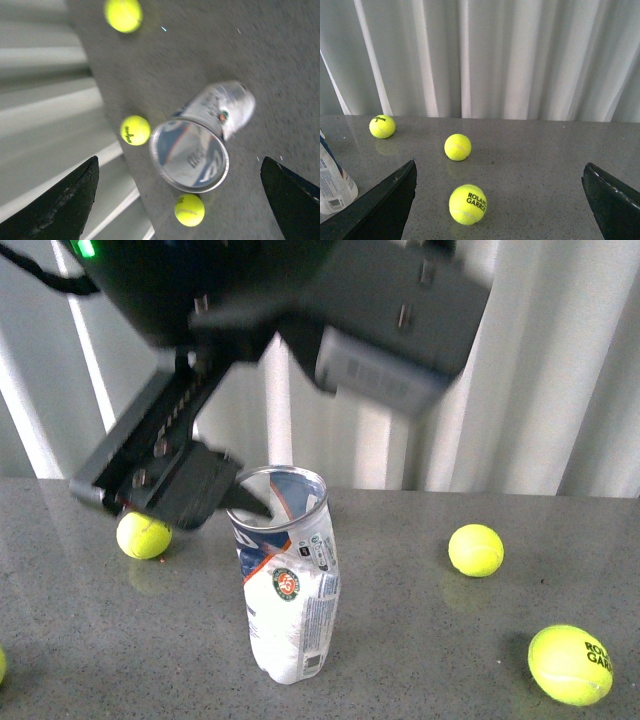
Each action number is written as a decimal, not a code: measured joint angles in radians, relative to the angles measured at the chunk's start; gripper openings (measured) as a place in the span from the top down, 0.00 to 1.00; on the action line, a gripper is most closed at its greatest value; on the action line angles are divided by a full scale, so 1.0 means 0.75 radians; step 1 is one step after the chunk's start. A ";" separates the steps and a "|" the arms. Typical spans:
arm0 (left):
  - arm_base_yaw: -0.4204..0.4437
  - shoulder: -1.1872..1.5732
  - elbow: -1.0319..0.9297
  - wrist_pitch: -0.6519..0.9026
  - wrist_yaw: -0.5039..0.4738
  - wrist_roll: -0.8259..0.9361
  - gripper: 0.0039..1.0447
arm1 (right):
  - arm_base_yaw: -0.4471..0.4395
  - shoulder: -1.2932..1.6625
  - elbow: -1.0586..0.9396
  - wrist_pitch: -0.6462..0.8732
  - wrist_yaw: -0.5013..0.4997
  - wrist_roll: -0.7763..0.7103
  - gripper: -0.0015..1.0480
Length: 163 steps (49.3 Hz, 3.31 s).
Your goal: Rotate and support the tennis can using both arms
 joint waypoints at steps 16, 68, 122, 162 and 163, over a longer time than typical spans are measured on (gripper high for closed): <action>0.611 -0.602 -0.331 0.461 0.590 -0.865 0.06 | 0.000 0.000 0.000 0.000 -0.001 0.000 0.07; 0.681 -1.544 -1.779 1.371 -0.074 -2.065 0.97 | 0.000 0.000 0.000 0.000 0.001 0.000 0.07; 0.681 -2.158 -1.876 0.892 -0.073 -2.068 0.97 | 0.000 0.000 0.000 0.000 0.000 0.000 0.07; 0.681 -2.158 -1.876 0.888 -0.073 -2.070 0.07 | 0.000 0.000 0.000 0.000 0.001 0.000 0.07; 0.681 -2.158 -1.876 0.888 -0.073 -2.069 0.06 | 0.000 0.000 0.000 0.000 0.001 0.000 0.07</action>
